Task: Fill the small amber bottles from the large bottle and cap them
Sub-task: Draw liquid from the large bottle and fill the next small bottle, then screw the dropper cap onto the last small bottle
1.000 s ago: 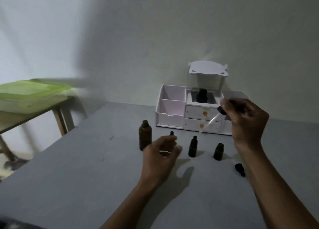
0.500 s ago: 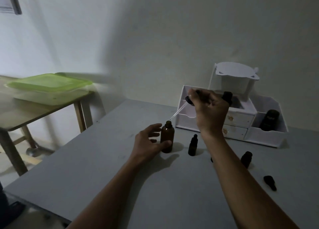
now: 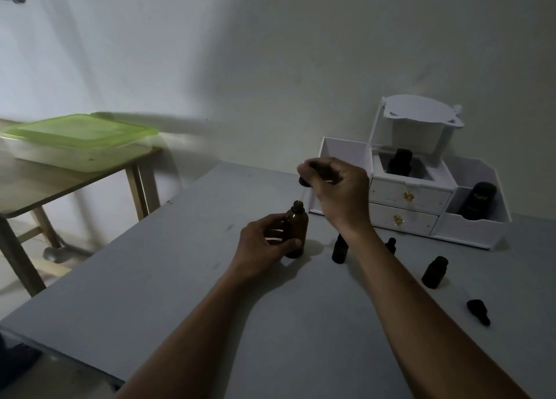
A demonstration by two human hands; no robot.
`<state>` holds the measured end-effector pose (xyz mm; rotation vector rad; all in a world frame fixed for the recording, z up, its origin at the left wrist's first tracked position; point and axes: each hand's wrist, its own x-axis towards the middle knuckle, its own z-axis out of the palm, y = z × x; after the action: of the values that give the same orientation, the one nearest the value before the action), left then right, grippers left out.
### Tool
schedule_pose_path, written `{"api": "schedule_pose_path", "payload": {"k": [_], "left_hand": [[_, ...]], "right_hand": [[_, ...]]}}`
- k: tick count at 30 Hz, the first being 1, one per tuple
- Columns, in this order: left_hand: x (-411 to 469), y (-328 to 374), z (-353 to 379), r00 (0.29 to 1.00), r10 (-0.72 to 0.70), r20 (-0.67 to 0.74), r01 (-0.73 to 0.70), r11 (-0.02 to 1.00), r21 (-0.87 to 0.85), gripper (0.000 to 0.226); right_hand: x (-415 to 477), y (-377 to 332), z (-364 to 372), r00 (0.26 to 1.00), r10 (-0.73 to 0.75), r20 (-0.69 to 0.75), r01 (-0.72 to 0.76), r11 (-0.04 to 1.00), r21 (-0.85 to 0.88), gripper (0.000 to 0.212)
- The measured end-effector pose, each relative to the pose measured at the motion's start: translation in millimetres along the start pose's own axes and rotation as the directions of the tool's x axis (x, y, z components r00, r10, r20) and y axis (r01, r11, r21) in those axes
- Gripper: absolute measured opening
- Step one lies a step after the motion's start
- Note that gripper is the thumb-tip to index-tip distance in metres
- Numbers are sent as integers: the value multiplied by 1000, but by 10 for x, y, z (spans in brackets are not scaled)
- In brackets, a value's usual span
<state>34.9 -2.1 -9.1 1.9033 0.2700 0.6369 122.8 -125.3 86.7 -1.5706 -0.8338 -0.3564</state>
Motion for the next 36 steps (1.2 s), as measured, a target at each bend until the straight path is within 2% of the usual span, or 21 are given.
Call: {"api": "schedule_pose_path", "payload": {"k": [4,12,18,22,24,26,30,33,36], "left_hand": [[-1,11,0,1000,9,-4,-9,1000,6,59],[-9,15,-8,1000,12,5,-13,1000,21,60],[-28,-10,-30,998,59,9,-59,998,38,62],[-115,52,-9,976,118,-183,-107,992,69,62],[-209,164,25,940,204,-275,-170,975,140,49],[-343,327,87,907,297,-298,-253,951,179,33],[-672,630,414,921,358,-151,-346,933,101,18],[-834,795,792,954,297,40,-297,955,-8,18],[-855,923,1205,959,217,183,-211,976,-54,28]], "right_hand": [[-128,176,111,995,46,87,-35,992,-125,18],[-196,261,131,997,67,49,-59,987,-151,17],[-220,199,5,996,72,44,-64,987,-149,34],[-246,72,-423,1000,22,-16,-24,990,-138,27],[-309,35,-764,997,5,-78,-16,990,-141,19],[-420,52,-1154,991,-3,-131,-21,983,-180,12],[-770,201,-1947,972,73,-223,-147,930,-337,6],[-1010,371,-2355,936,255,-244,-339,842,-420,14],[-1192,494,-2499,893,389,-226,-450,757,-474,26]]}}
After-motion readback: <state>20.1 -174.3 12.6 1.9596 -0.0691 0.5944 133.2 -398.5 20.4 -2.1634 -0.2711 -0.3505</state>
